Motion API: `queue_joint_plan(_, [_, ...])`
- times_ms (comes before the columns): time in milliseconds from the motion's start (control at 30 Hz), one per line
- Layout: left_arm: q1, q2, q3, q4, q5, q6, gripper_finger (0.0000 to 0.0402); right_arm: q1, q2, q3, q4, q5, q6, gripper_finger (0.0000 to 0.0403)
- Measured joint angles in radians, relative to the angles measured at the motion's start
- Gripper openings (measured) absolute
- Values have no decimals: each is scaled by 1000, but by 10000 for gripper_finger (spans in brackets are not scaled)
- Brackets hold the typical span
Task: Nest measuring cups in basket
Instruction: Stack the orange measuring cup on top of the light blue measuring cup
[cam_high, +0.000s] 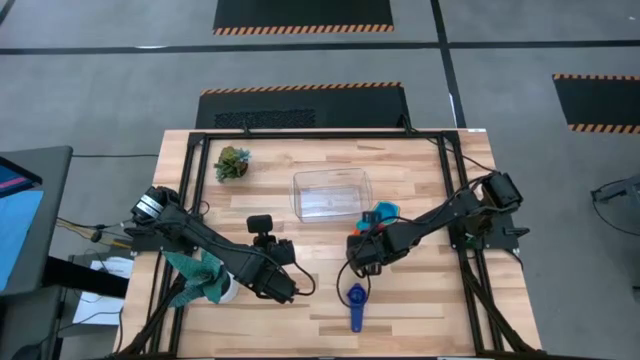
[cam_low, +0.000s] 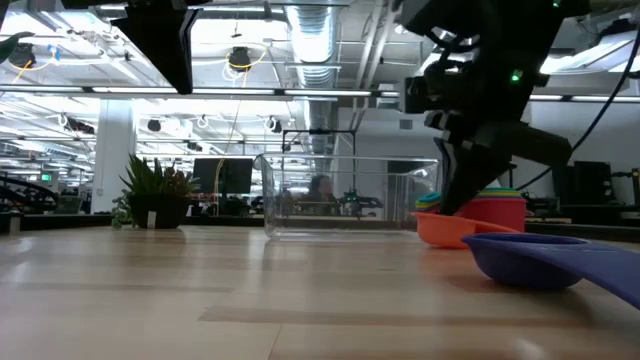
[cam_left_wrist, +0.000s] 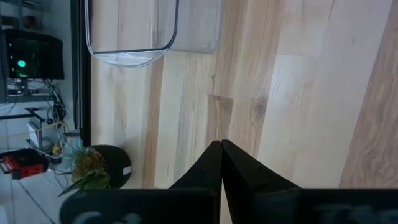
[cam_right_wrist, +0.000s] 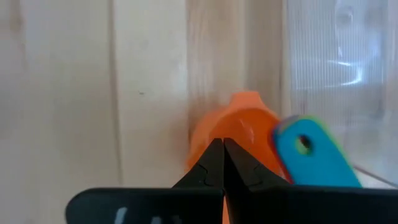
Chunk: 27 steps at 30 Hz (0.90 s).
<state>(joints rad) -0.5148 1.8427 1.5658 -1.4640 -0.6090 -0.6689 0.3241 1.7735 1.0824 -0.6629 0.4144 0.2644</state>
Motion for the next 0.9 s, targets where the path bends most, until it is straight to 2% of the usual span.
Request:
queue_joint_plan(100, [0,0,0,0,0,-2,0,0,0,0,34,-31,-1,13])
queue_joint_plan(300, [0,0,0,0,0,-5,0,7,0,0,122,-204,-2,14])
queue_joint_plan(467, [0,0,0,1,0,-5,0,44,-14,48,187,-292,-50,14])
queue_joint_plan(600, [0,0,0,7,0,-5,0,79,-15,126,180,-279,-109,16])
queue_joint_plan(700, [0,0,0,18,0,-5,0,89,-16,166,147,-224,-130,14])
queue_joint_plan(767, [0,0,0,25,1,-5,0,86,-16,165,104,-192,-100,12])
queue_joint_plan(900, [0,0,0,25,3,-6,0,79,-15,141,24,-216,-28,12])
